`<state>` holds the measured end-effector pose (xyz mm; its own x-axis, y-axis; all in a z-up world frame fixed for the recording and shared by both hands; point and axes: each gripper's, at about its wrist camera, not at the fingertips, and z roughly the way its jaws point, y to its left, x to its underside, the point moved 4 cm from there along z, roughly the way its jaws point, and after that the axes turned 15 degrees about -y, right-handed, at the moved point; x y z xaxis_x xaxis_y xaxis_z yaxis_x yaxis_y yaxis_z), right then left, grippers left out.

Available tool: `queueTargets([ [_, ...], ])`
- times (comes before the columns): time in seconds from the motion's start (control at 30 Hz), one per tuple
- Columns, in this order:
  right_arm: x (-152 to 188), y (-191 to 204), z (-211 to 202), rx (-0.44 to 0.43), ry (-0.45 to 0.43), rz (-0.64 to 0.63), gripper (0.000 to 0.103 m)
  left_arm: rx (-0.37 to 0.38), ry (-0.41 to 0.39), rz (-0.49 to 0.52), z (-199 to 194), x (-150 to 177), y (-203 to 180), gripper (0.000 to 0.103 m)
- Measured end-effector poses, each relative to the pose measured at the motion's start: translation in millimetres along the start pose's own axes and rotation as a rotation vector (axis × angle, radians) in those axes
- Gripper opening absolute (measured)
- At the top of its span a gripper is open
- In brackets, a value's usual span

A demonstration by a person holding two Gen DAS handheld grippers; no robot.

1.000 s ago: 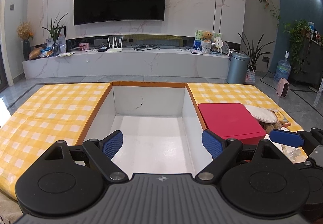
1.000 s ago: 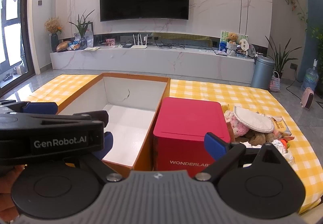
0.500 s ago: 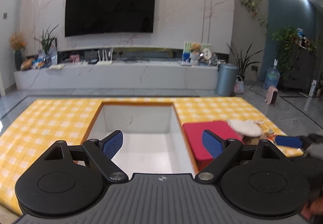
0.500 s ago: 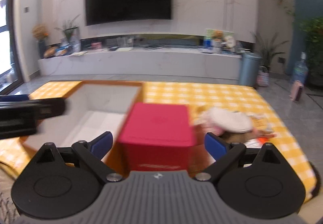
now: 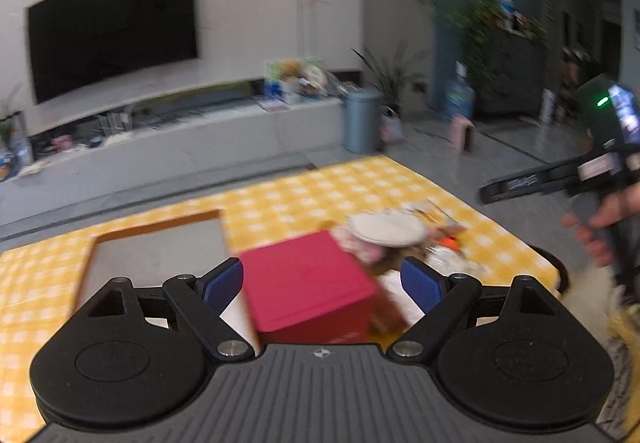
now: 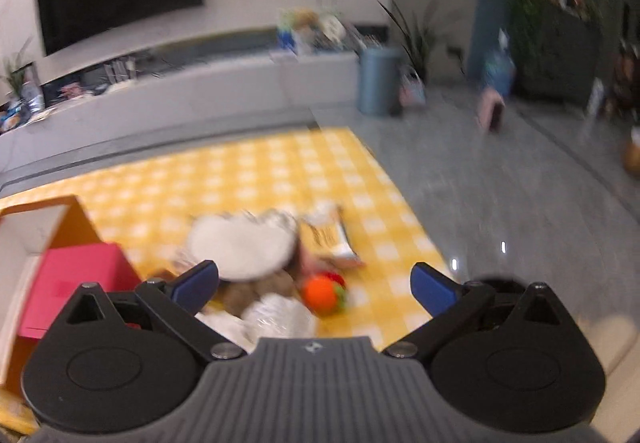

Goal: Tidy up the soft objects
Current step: 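Reach the right gripper to the clear plastic bag and grasp it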

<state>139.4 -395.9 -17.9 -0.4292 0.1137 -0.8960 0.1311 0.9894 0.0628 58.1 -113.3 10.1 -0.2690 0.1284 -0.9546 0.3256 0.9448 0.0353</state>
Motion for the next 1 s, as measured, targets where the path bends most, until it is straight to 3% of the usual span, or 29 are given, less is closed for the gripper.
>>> queueTargets([
  [0.07, 22, -11, 13, -0.006, -0.007, 0.083, 0.100, 0.036, 0.043, -0.003, 14, 4, -14, 0.103],
  [0.13, 45, -14, 30, -0.021, 0.061, 0.144, 0.100, 0.070, 0.074, -0.023, 25, 10, -27, 0.103],
  [0.2, 58, -8, 42, -0.084, 0.127, 0.138, 0.096, 0.095, 0.112, -0.054, 35, 21, -37, 0.103],
  [0.37, 68, 18, 60, -0.168, 0.172, 0.058, 0.095, 0.133, 0.223, -0.103, 61, 52, -61, 0.103],
  [0.5, 79, 30, 77, -0.177, 0.234, 0.030, 0.081, 0.168, 0.254, -0.113, 68, 70, -69, 0.103],
  [0.63, 94, 30, 90, -0.130, 0.287, 0.015, 0.056, 0.181, 0.301, -0.090, 77, 76, -77, 0.103],
  [0.7, 95, 29, 90, -0.126, 0.282, 0.025, 0.050, 0.203, 0.322, -0.047, 80, 76, -81, 0.103],
  [0.83, 87, 28, 81, -0.143, 0.250, 0.016, 0.048, 0.194, 0.325, -0.006, 92, 74, -86, 0.103],
  [1.0, 70, 15, 62, -0.122, 0.169, 0.130, 0.048, 0.208, 0.362, -0.066, 108, 73, -86, 0.103],
])
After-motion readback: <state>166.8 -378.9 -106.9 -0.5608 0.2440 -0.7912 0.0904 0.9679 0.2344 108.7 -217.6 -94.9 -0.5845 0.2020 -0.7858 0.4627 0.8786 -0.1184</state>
